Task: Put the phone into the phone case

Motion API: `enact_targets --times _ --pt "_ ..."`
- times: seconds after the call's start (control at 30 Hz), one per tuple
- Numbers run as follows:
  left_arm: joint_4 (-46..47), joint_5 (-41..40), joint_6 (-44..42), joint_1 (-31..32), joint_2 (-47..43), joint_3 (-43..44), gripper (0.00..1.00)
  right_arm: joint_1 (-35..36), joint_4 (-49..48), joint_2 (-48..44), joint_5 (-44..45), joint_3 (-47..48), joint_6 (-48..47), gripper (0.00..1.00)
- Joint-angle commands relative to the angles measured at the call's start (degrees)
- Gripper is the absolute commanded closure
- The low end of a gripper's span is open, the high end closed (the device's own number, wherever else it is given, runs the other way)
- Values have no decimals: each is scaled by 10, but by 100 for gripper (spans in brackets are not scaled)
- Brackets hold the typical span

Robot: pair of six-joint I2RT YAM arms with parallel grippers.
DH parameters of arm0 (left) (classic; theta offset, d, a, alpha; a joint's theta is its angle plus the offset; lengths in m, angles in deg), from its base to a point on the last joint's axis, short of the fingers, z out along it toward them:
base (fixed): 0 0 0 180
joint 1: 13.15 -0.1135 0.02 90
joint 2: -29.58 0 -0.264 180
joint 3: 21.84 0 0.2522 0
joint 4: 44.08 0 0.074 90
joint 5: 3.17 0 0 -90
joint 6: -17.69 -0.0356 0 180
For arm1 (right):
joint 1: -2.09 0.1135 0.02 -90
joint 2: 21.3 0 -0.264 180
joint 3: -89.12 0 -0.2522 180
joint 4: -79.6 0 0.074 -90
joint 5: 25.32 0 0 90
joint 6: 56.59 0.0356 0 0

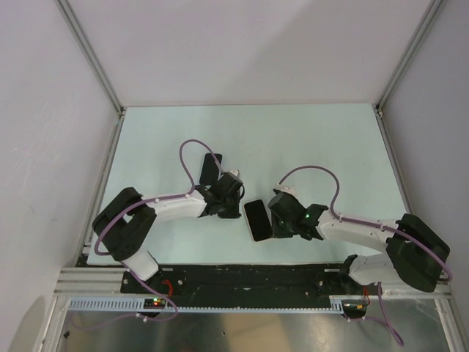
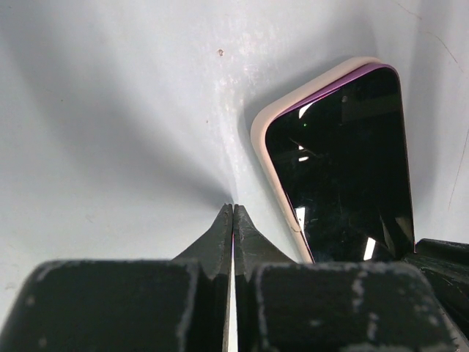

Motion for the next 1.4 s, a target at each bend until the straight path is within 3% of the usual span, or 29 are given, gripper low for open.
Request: enact_targets --times 0.0,0.17,0.7,0.87,1.0,1.13,1.37 --pt "4 2 -7 3 -24 -3 100 7 1 12 22 16 1 79" --pt "4 3 -7 4 -24 -1 100 14 44 29 57 27 4 85" --pt "4 3 -9 7 -27 0 100 60 114 130 102 95 -1 90" --pt "3 4 -11 6 -39 0 100 29 117 68 112 125 -21 81" --pt "4 3 -11 6 -43 0 100 -22 87 23 89 132 -36 80" --pt "3 3 -9 7 -34 4 100 -70 73 34 65 133 -48 82" --pt "3 8 -12 7 -2 28 100 -68 55 90 49 133 -45 84"
